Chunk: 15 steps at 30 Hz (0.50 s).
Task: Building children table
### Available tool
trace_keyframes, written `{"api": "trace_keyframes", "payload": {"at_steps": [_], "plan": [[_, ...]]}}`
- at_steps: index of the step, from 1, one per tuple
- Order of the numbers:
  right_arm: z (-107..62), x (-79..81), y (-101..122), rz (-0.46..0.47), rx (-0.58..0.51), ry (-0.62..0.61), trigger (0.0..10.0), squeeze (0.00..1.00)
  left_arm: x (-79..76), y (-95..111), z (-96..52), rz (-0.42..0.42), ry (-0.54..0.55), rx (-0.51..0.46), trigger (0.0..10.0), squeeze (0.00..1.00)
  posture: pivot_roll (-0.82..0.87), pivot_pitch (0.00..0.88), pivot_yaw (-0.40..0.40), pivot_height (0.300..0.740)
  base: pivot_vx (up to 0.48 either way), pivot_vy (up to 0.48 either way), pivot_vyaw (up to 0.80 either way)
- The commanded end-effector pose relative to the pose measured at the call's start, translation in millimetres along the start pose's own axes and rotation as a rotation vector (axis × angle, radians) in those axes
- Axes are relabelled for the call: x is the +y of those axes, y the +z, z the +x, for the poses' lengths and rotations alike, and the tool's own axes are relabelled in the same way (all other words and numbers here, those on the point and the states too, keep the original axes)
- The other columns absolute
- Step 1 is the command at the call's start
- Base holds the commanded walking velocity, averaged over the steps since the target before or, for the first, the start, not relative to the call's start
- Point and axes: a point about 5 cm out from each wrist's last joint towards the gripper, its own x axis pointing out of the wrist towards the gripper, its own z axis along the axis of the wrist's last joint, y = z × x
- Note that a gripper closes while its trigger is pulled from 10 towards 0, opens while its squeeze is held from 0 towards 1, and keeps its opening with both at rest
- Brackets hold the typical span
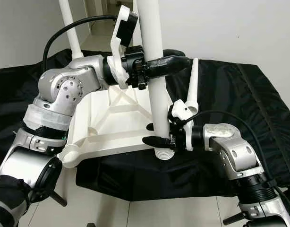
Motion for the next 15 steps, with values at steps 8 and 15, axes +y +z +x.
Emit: {"api": "trace_keyframes", "payload": {"at_steps": [8, 15], "plan": [[5.1, -9.1, 5, 0.029, -0.077, -0.132, 10.0, 1.00, 12.8, 12, 10.6, 0.067, 0.194, 0.112, 10.0, 0.00, -0.01, 0.000, 0.015, 0.740, 0.000, 0.000, 0.00], [15.4, -18.6, 14, 0.015, -0.172, -0.337, 10.0, 1.00, 31.5, 22, 17.6, 0.087, 0.413, 0.119, 10.0, 0.00, -0.02, 0.000, 0.017, 0.740, 0.000, 0.000, 0.00]]}}
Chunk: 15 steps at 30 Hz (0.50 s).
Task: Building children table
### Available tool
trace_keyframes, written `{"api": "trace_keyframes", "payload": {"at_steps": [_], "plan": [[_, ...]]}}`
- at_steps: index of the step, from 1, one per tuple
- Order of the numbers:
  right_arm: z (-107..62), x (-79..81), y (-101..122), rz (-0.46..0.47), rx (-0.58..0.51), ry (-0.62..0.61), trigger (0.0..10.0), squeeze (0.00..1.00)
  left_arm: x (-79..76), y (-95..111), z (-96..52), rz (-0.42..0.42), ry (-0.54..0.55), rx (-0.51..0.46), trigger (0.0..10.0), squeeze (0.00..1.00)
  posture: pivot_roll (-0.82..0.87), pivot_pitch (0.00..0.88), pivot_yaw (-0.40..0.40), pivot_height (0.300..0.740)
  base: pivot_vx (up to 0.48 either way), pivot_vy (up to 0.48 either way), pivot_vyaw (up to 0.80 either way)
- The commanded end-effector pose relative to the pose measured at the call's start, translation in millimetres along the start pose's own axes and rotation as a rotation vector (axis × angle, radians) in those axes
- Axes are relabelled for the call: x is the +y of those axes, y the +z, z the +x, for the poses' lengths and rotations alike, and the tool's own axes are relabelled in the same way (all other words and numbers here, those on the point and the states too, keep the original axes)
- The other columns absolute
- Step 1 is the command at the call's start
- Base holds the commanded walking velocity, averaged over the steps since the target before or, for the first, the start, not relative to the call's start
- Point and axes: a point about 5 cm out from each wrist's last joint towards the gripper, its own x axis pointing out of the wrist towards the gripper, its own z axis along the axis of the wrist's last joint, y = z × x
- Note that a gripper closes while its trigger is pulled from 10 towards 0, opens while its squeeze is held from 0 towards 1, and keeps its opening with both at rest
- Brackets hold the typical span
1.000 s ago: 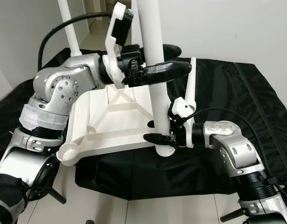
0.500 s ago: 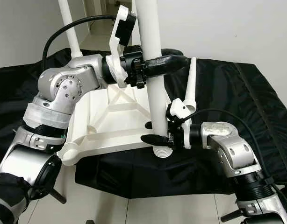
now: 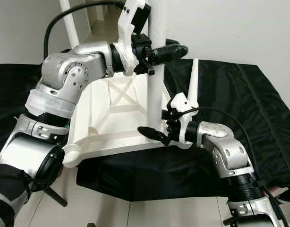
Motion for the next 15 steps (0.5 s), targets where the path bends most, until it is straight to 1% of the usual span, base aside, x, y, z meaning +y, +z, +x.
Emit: {"api": "trace_keyframes", "payload": {"at_steps": [1, 2, 4, 5, 6, 8, 9, 10, 13, 14, 15], "plan": [[6.3, -2.7, 5, -0.036, -0.037, -0.105, 10.0, 1.00, 3.4, 11, 5.2, 0.005, 0.085, -0.033, 10.0, 0.00, -0.02, 0.000, 0.017, 0.740, 0.000, 0.000, 0.00], [9.7, -3.5, 6, -0.042, -0.051, -0.157, 10.0, 1.00, 5.0, 13, 6.8, 0.003, 0.119, -0.045, 10.0, 0.00, -0.02, 0.000, 0.017, 0.740, 0.000, 0.000, 0.00], [9.7, -3.5, 6, -0.042, -0.051, -0.157, 10.0, 1.00, 5.0, 13, 6.8, 0.003, 0.119, -0.045, 10.0, 0.00, -0.02, 0.000, 0.017, 0.740, 0.000, 0.000, 0.00], [11.5, -4.1, 6, -0.044, -0.056, -0.186, 10.0, 1.00, 5.5, 14, 7.9, 0.004, 0.138, -0.050, 10.0, 0.00, -0.02, 0.000, 0.017, 0.740, 0.000, 0.000, 0.00], [11.5, -4.1, 6, -0.044, -0.056, -0.186, 10.0, 1.00, 5.5, 14, 7.9, 0.004, 0.138, -0.050, 10.0, 0.00, -0.02, 0.000, 0.017, 0.740, 0.000, 0.000, 0.00], [20.7, -2.8, 6, -0.042, -0.076, -0.278, 10.0, 1.00, 5.5, 21, 11.7, 0.055, 0.207, -0.102, 10.0, 0.00, -0.02, 0.000, 0.012, 0.740, 0.000, 0.000, 0.00], [26.6, -1.0, 4, -0.032, -0.091, -0.336, 10.0, 0.50, 3.3, 25, 14.8, 0.029, 0.219, -0.141, 10.0, 0.00, -0.02, 0.000, 0.009, 0.740, 0.000, 0.000, 0.00], [32.1, 0.8, 3, -0.019, -0.100, -0.392, 10.0, 0.00, 1.5, 27, 17.5, 0.017, 0.233, -0.156, 10.0, 0.00, -0.02, 0.000, 0.009, 0.740, 0.000, 0.000, 0.00], [35.7, 2.0, 2, -0.009, -0.105, -0.425, 10.0, 0.00, 0.7, 29, 19.1, 0.005, 0.241, -0.159, 10.0, 0.00, -0.02, 0.000, 0.009, 0.740, 0.000, 0.000, 0.00], [42.5, 0.8, 2, 0.000, -0.122, -0.521, 10.0, 0.00, -0.3, 30, 21.5, 0.028, 0.277, -0.154, 10.0, 0.00, -0.02, 0.000, 0.010, 0.740, 0.000, 0.000, 0.00], [44.6, -0.2, 3, 0.002, -0.129, -0.556, 10.0, 0.00, -0.5, 30, 22.4, 0.039, 0.293, -0.155, 10.0, 0.00, -0.02, 0.000, 0.010, 0.740, 0.000, 0.000, 0.00]]}}
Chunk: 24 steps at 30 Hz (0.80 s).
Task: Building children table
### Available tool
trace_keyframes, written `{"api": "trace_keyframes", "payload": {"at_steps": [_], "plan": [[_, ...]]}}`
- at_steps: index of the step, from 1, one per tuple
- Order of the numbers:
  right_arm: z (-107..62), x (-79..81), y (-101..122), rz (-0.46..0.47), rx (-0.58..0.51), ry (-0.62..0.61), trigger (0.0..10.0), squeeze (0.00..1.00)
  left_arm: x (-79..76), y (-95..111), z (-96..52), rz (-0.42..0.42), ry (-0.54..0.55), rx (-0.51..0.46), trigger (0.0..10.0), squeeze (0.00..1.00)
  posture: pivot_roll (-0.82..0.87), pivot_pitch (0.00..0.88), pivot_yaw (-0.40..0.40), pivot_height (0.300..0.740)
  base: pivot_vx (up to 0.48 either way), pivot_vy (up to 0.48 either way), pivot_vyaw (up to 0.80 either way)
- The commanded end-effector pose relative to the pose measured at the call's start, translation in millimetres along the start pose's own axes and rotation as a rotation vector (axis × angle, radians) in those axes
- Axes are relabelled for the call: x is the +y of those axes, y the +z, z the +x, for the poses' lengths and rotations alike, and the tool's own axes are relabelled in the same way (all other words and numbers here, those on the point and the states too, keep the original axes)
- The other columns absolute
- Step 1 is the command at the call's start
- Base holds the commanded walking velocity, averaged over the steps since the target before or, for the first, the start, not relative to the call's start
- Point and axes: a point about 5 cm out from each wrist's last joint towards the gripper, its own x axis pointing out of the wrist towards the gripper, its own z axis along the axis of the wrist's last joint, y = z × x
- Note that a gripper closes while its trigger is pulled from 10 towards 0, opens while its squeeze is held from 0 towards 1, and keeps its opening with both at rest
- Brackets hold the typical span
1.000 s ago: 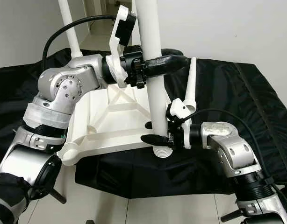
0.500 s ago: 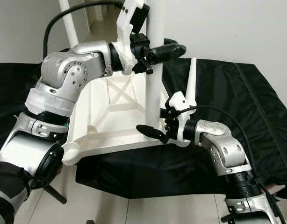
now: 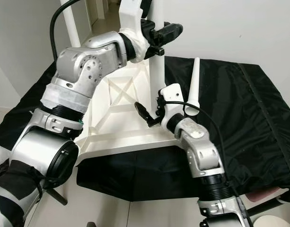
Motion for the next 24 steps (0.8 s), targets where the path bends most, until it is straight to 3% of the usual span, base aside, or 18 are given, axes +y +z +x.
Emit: {"api": "trace_keyframes", "payload": {"at_steps": [1, 2, 5, 10, 15, 21, 22, 23, 24], "plan": [[6.2, 2.4, 1, -0.011, -0.007, -0.051, 10.0, 0.00, -7.9, 14, 4.9, 0.048, 0.007, -0.046, 10.0, 0.00, -0.02, 0.000, 0.010, 0.740, 0.000, 0.000, 0.00], [6.2, 2.4, 1, -0.011, -0.007, -0.051, 10.0, 0.00, -7.9, 14, 4.9, 0.048, 0.007, -0.046, 10.0, 0.00, -0.02, 0.000, 0.010, 0.740, 0.000, 0.000, 0.00], [15.1, -1.3, 4, -0.022, -0.031, -0.254, 10.0, 0.00, -15.3, 8, 9.3, 0.091, 0.033, -0.029, 10.0, 0.00, -0.01, 0.000, 0.006, 0.740, 0.000, 0.000, 0.00], [16.5, 1.6, 6, -0.074, -0.044, -0.343, 10.0, 0.00, -25.7, 4, 12.3, 0.105, 0.026, -0.027, 10.0, 0.00, 0.00, 0.000, -0.002, 0.740, 0.000, 0.000, 0.00], [14.9, 0.5, 3, -0.103, -0.033, -0.387, 10.0, 0.00, -31.9, 4, 13.3, 0.114, 0.021, -0.033, 10.0, 0.00, 0.00, 0.000, -0.002, 0.740, 0.000, 0.000, 0.00], [15.5, 1.1, -2, -0.101, -0.023, -0.403, 10.0, 0.00, -22.4, 4, 14.1, 0.112, 0.038, -0.032, 10.0, 0.00, 0.00, 0.000, -0.002, 0.740, 0.000, 0.000, 0.00], [15.7, 1.8, -3, -0.104, -0.022, -0.404, 8.4, 0.00, -22.3, 4, 14.2, 0.115, 0.039, -0.034, 10.0, 0.00, 0.00, 0.000, -0.009, 0.740, 0.000, 0.000, 0.00], [15.7, 1.8, -3, -0.104, -0.022, -0.404, 8.4, 0.00, -22.3, 4, 14.2, 0.115, 0.039, -0.034, 10.0, 0.00, 0.00, 0.000, -0.009, 0.740, 0.000, 0.000, 0.00], [16.2, 2.6, -4, -0.109, -0.021, -0.403, 4.0, 0.00, -22.6, 4, 14.2, 0.119, 0.041, -0.035, 10.0, 0.00, 0.00, 0.000, -0.009, 0.740, 0.000, 0.000, 0.00]]}}
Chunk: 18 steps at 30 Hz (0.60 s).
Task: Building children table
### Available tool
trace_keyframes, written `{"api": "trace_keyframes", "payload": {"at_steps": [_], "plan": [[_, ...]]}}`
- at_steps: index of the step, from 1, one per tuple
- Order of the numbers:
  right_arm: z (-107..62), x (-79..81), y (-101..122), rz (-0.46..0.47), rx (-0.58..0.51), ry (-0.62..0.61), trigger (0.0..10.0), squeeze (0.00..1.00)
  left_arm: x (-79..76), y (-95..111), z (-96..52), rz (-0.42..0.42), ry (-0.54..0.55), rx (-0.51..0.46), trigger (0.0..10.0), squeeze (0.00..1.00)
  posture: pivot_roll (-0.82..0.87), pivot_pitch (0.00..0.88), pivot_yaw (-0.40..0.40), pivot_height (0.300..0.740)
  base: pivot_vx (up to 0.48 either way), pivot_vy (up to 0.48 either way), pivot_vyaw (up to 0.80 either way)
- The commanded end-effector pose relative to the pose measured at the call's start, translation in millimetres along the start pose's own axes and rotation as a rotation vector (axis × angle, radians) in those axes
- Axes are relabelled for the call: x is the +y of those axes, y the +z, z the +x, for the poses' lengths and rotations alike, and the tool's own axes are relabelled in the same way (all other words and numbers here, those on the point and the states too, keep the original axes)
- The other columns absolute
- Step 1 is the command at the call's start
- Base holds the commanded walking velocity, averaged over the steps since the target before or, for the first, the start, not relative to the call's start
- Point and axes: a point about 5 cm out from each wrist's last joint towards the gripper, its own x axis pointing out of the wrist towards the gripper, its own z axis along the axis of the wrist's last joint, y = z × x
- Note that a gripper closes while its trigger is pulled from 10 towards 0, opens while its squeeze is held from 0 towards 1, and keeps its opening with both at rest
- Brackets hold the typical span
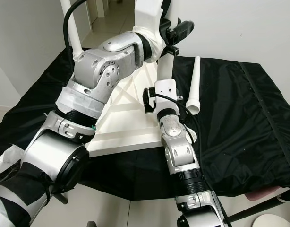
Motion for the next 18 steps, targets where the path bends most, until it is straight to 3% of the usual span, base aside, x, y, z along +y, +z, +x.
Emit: {"api": "trace_keyframes", "payload": {"at_steps": [1, 3, 4, 15, 16, 17, 18], "plan": [[-0.8, 2.1, -3.8, -0.008, 0.004, -0.001, 1.1, 0.00, -2.5, 6.7, 0.8, 0.020, -0.020, -0.027, 10.0, 0.00, 0.00, 0.000, -0.010, 0.740, 0.000, 0.000, 0.00], [-1.0, 2.7, -4.0, -0.011, 0.003, 0.000, 1.1, 0.00, -2.9, 6.9, 0.6, 0.022, -0.018, -0.029, 10.0, 0.00, 0.00, 0.000, -0.012, 0.740, 0.000, 0.000, 0.00], [-1.1, 3.4, -4.4, -0.003, 0.005, 0.000, 0.0, 0.00, -3.2, 7.0, 0.2, 0.025, -0.016, -0.030, 10.0, 0.00, 0.00, 0.000, -0.011, 0.740, 0.000, 0.000, 0.00], [-2.1, 8.5, -8.6, 0.013, 0.029, 0.027, 0.0, 0.00, -4.9, 6.9, 0.6, 0.075, -0.016, -0.035, 10.0, 0.00, 0.00, 0.000, -0.011, 0.740, 0.000, 0.000, 0.00], [-2.2, 8.5, -8.9, 0.021, 0.032, 0.022, 1.8, 0.00, -5.5, 6.7, 0.6, 0.091, -0.019, -0.040, 10.0, 0.00, 0.00, 0.000, -0.010, 0.740, 0.000, 0.000, 0.00], [-1.9, 8.3, -8.9, 0.033, 0.036, 0.016, 10.0, 0.00, -6.1, 6.5, 0.5, 0.089, -0.026, -0.046, 10.0, 1.00, 0.00, 0.000, -0.009, 0.740, 0.000, 0.000, 0.00], [-1.4, 8.4, -8.5, 0.077, 0.043, 0.014, 10.0, 0.00, -6.7, 6.3, 0.4, 0.077, -0.034, -0.053, 10.0, 1.00, 0.00, 0.000, -0.009, 0.740, 0.000, 0.000, 0.00]]}}
